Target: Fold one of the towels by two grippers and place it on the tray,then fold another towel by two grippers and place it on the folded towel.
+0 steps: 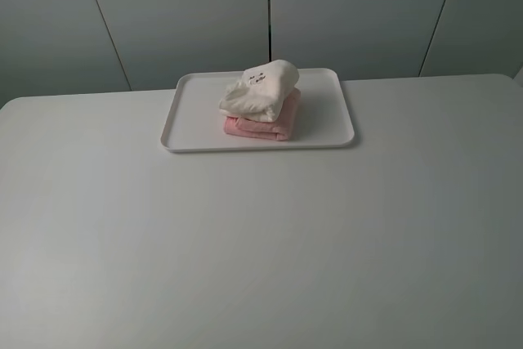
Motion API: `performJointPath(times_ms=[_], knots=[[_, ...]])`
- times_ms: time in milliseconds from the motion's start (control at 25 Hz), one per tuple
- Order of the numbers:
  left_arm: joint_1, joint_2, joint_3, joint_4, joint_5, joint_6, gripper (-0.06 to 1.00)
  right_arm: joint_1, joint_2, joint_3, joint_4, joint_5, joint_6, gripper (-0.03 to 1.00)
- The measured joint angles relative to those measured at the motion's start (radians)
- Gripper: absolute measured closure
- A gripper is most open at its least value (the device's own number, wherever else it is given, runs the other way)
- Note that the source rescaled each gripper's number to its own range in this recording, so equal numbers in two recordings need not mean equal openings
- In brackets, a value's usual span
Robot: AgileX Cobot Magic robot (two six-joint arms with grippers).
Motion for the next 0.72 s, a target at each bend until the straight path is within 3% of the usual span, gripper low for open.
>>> performJointPath(times_ms=[200,520,720], knots=[[0.0,0.0,0.0,0.001,0.0,0.0,-0.02,-0.055,-0.002,0.0,0.0,0.0,0.0,-0.03],[0.0,0.0,0.0,0.004,0.0,0.0,-0.02,-0.32,-0.002,0.0,0.0,0.0,-0.001,-0.03],[0.0,0.0,0.0,0.009,0.0,0.0,-0.02,-0.355,-0.002,0.0,0.0,0.0,-0.001,-0.03]])
